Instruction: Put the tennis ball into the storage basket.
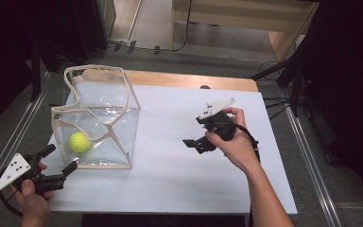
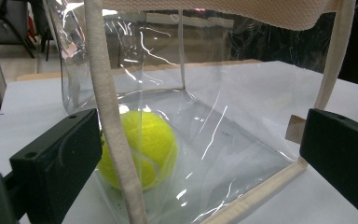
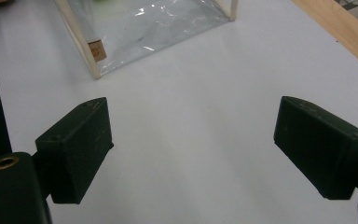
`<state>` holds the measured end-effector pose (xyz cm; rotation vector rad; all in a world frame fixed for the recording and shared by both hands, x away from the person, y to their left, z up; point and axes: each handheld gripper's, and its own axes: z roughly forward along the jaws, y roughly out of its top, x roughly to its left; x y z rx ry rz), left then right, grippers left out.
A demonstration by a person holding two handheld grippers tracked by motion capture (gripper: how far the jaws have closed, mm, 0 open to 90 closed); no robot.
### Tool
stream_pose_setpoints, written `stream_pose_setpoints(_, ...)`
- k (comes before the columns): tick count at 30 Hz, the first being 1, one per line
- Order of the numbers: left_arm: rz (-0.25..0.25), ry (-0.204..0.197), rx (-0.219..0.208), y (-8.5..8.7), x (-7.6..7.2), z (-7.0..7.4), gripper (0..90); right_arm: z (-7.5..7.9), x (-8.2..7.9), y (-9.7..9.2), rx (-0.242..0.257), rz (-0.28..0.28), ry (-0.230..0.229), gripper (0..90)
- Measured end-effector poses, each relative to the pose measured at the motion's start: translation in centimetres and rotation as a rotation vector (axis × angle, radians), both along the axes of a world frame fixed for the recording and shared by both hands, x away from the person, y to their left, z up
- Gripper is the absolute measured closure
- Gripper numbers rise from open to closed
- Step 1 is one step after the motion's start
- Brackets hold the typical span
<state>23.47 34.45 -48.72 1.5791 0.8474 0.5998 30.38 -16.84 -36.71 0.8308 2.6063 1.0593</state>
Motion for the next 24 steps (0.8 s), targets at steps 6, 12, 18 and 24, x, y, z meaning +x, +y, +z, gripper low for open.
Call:
stream_pose_setpoints(6,-0.001,-0.001,-0.002,0.0,0.0,0.0,0.0,-1.2,-1.0,-1.9,0.032,-0.041,-0.002,10.3)
stream_pose_setpoints(12,-0.003,-0.001,-0.001,-0.1,0.0,0.0,0.0,-2.5,-1.9,-3.5,0.049,-0.071,0.000,10.3)
stream_pose_setpoints(18,-0.003,0.000,0.000,-0.1,0.0,0.0,0.0,-3.8,-3.0,-5.2,0.076,-0.105,-0.009,10.3)
stream_pose_setpoints(24,-0.002,0.000,-0.002,0.0,-0.1,0.0,0.0,-5.3,-4.0,-6.9,0.104,-0.138,-0.006,10.3)
